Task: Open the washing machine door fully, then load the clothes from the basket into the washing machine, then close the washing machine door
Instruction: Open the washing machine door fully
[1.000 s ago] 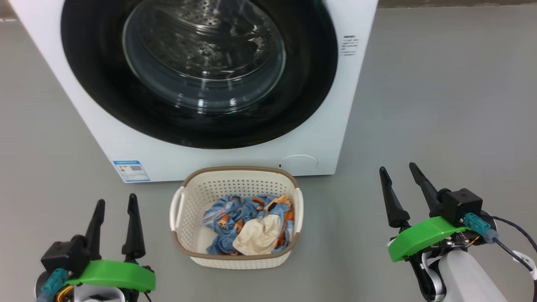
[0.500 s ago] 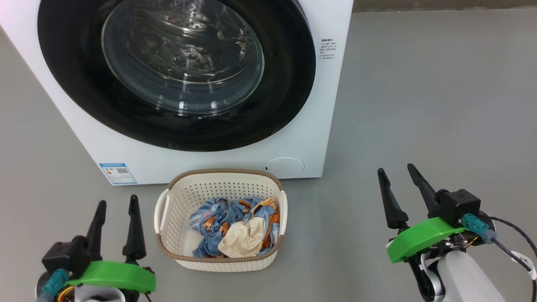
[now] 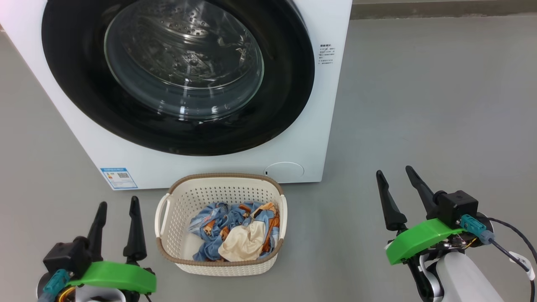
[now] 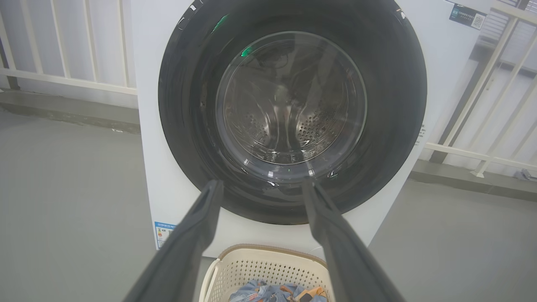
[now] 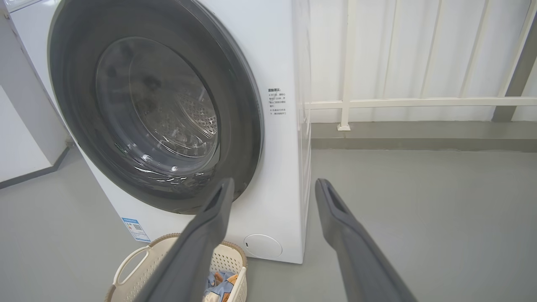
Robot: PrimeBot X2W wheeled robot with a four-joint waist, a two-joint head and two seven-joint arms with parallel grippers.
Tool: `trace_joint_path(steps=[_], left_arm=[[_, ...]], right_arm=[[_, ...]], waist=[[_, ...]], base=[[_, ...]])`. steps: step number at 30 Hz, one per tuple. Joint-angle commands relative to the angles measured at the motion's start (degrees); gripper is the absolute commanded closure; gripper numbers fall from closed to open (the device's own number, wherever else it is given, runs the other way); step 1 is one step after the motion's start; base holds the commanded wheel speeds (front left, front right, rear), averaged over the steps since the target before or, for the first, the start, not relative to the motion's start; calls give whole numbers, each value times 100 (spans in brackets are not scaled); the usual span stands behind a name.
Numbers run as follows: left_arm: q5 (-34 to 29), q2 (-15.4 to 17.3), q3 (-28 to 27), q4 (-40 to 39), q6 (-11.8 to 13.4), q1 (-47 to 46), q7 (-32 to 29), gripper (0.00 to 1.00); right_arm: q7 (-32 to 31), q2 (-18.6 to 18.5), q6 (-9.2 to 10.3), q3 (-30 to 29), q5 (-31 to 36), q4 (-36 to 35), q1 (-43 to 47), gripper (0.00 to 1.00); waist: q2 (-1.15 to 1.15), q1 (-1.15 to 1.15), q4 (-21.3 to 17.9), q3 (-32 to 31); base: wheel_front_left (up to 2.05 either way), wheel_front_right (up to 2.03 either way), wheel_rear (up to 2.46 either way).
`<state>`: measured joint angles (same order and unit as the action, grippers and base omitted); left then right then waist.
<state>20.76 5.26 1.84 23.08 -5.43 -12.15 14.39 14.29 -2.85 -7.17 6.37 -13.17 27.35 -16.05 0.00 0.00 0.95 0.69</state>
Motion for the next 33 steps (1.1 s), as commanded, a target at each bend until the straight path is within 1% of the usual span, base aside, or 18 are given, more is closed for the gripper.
trace_joint_path(steps=[1,20,33], left_arm=[[-25,97,-161,-85,3,-187,61,0],[-70,126,-66,-23,21,-194,60,0],[-110,159,12,19,84,-193,60,0]], right_arm=[[71,-3,-32,135,-43,-112,-201,0],[71,-3,-32,89,-120,-3,-235,0],[71,-3,-32,-2,-60,30,-313,0]], waist=[[0,0,0,-5],[0,0,26,-3],[0,0,79,13]], base=[[0,0,0],[0,0,0],[0,0,0]])
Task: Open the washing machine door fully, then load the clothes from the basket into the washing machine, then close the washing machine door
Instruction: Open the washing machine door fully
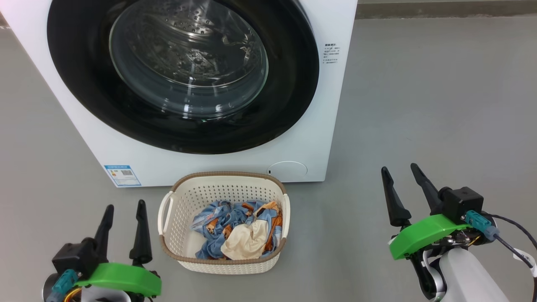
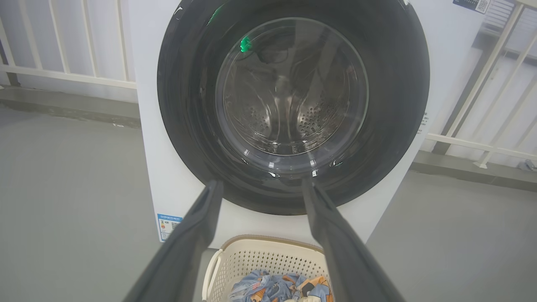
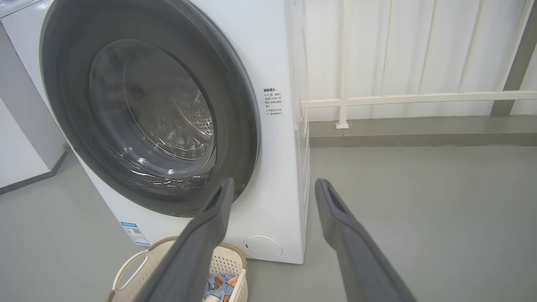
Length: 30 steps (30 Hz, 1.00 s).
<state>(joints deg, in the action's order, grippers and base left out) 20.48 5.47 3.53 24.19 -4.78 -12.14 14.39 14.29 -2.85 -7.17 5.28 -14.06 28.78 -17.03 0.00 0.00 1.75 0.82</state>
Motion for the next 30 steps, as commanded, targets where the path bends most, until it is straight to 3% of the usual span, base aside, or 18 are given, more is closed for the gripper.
trace_joint_path(steps=[1,15,16,18,19,20,21,30], left_arm=[[-81,141,-155,-88,21,-192,60,0],[-37,185,-134,-90,34,-239,60,0],[-35,189,-137,-98,36,-243,60,0],[-33,195,-145,-117,42,-256,61,0],[-32,198,-150,-129,45,-262,61,0],[-31,199,-154,-141,46,-268,61,0],[-31,199,-156,-153,46,-273,61,0],[-16,224,-151,-237,10,-342,61,0]], right_arm=[[71,-3,-32,99,34,-108,-227,0],[71,-39,-32,-65,32,-25,-451,0],[71,-47,-32,-77,18,-19,-476,8],[71,-59,-32,-120,-29,-23,-539,53],[71,-59,-32,-143,-54,-28,-573,67],[71,-59,-32,-167,-80,-35,-609,96],[71,-60,-32,-188,-109,-42,-647,100],[71,-192,-32,-441,-452,13,-1122,100]], waist=[[0,0,3,2],[0,0,86,143],[0,0,91,156],[0,0,99,185],[0,0,101,201],[0,0,105,217],[0,0,109,234],[0,0,193,474]], base=[[0,0,0],[0,0,0],[0,0,0],[0,0,0],[0,0,0],[0,0,0],[0,0,0],[0,0,0]])
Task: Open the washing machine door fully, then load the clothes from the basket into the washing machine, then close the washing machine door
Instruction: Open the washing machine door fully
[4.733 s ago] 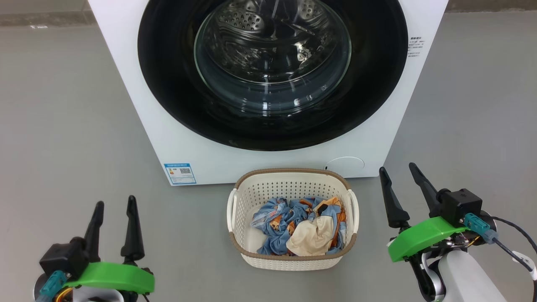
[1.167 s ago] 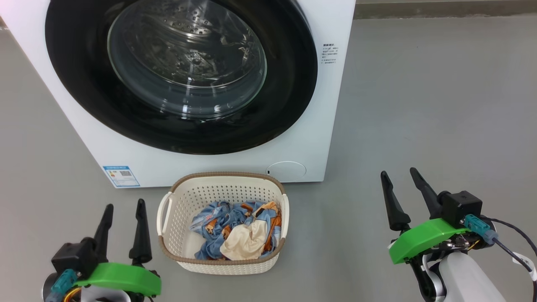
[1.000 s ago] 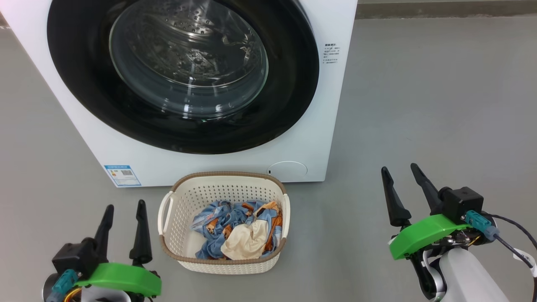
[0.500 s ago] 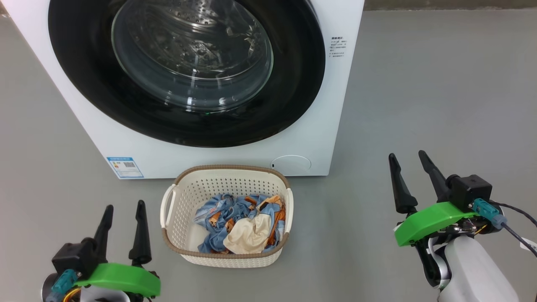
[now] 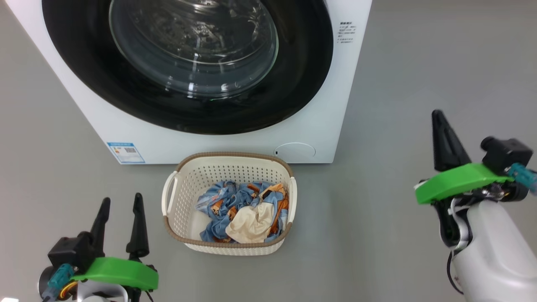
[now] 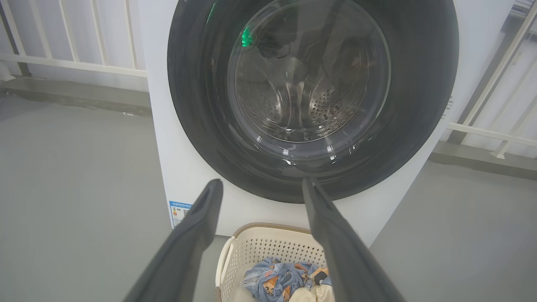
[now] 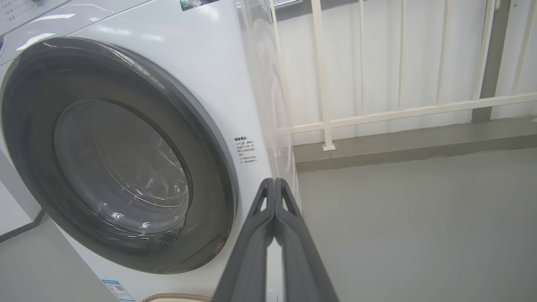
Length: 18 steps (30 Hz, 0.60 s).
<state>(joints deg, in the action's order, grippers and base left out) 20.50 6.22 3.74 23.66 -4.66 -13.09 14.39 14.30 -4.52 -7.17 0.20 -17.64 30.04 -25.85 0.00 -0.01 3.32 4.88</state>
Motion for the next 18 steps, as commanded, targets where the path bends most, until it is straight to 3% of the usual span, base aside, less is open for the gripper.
trace_joint_path(steps=[1,18], left_arm=[[-15,158,-171,-191,-11,-259,61,0],[-17,202,-141,-335,-118,-475,61,0]], right_arm=[[70,-28,-32,35,-180,-103,-304,100],[48,-304,-32,50,-2091,439,-1347,100]], waist=[[0,0,53,108],[0,0,342,673]], base=[[0,0,0],[0,0,0]])
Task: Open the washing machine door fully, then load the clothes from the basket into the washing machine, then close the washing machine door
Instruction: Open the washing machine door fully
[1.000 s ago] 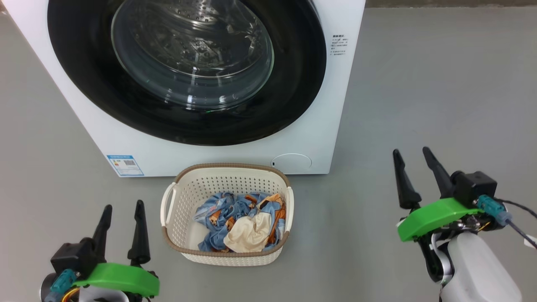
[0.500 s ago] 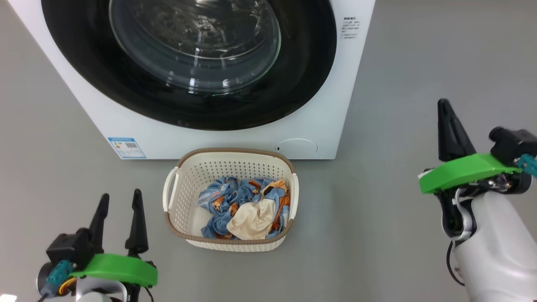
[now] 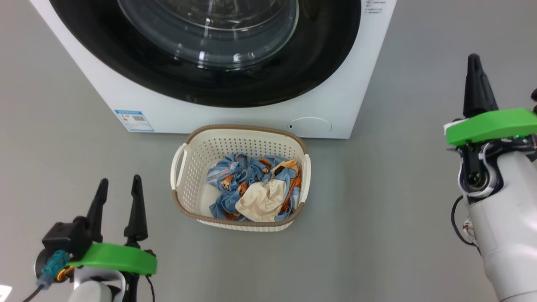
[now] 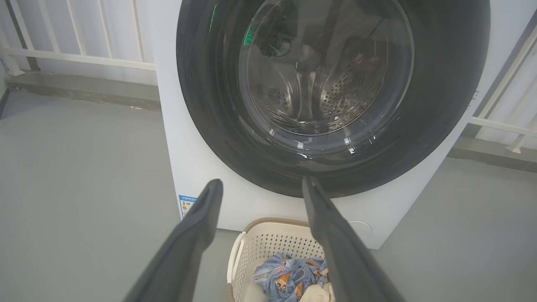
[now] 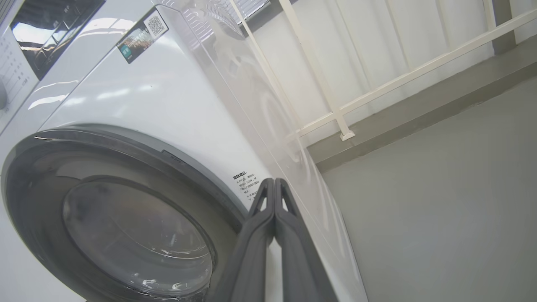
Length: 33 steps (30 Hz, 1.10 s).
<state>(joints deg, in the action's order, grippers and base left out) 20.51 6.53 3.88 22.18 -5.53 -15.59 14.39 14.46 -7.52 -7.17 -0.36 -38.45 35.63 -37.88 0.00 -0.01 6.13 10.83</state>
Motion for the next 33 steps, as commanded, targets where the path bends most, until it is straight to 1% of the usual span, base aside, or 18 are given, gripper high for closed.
trace_joint_path(steps=[1,10,11,12,16,21,24,28,33], left_arm=[[-15,174,-154,-195,-41,-239,61,0],[21,142,-101,-221,-108,-378,61,0],[24,142,-100,-224,-115,-394,61,0],[31,138,-93,-221,-126,-421,61,0],[49,114,-41,-199,-149,-493,61,0],[65,84,6,-200,-168,-581,61,0],[74,64,36,-196,-176,-632,61,0],[97,38,56,-224,-184,-719,61,0],[116,-9,77,-237,-190,-805,61,0]], right_arm=[[14,-47,-32,148,-166,-97,-211,100],[-485,-403,-32,422,-1868,-54,-815,100],[-593,-430,-32,452,-2054,-51,-894,100],[-850,-482,-32,510,-2463,-66,-1041,100],[-1248,-623,-32,588,-3089,-57,-1293,100],[-1655,-763,-32,662,-3609,34,-1639,100],[-2061,-831,-32,798,-3880,1,-1817,100],[-2368,-1000,-32,991,-3986,33,-2023,100],[-2564,-1138,-32,1142,-4060,49,-2403,100]], waist=[[0,1,79,114],[0,1,209,450],[0,1,216,486],[0,1,230,551],[0,1,285,664],[0,1,354,827],[0,1,407,943],[0,1,503,1104],[0,1,614,1309]], base=[[0,0,0],[0,0,0],[0,0,0],[0,0,0],[0,0,0],[0,0,0],[0,0,0],[0,0,0],[0,0,0]])
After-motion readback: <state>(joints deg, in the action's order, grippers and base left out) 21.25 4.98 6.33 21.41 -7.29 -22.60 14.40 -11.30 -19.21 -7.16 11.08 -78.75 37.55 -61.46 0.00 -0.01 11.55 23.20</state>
